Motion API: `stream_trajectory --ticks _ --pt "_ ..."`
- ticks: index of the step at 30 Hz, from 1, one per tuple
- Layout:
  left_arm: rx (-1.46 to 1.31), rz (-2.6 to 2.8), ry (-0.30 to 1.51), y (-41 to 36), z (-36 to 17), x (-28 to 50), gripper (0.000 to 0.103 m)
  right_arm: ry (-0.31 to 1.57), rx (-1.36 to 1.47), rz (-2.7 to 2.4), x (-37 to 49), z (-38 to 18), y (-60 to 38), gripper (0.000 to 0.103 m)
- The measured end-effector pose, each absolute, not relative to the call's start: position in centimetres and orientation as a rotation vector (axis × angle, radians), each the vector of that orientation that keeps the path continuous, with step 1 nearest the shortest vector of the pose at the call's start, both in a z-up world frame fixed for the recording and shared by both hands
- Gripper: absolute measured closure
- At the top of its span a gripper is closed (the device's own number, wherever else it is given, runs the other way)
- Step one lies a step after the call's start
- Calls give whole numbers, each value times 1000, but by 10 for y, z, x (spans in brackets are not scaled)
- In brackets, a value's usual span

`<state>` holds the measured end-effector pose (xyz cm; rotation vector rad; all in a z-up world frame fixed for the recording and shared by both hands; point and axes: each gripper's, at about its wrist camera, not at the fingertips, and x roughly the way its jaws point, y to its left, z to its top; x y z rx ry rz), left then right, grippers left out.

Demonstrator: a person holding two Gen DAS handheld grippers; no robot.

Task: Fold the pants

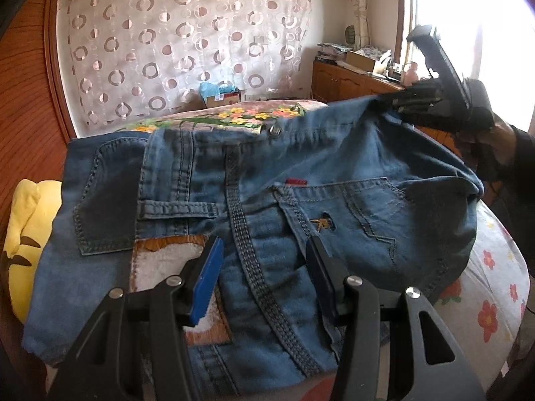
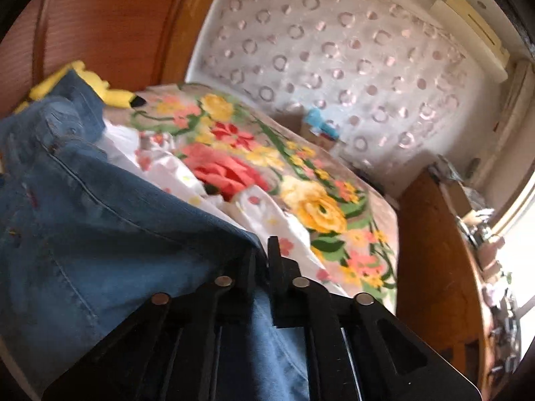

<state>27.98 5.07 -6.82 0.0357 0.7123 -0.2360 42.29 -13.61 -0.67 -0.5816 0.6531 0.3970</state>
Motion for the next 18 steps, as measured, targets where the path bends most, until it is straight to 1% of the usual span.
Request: stream_trajectory --ticks 2,6,18 --pt "31 -237 713 52 -68 276 53 699 -532 431 424 -7 -146 51" --pt "34 -229 714 53 -66 270 53 717 -481 441 411 2 -172 51" --pt "32 -218 689 46 -49 251 53 617 -344 308 340 57 -275 50"
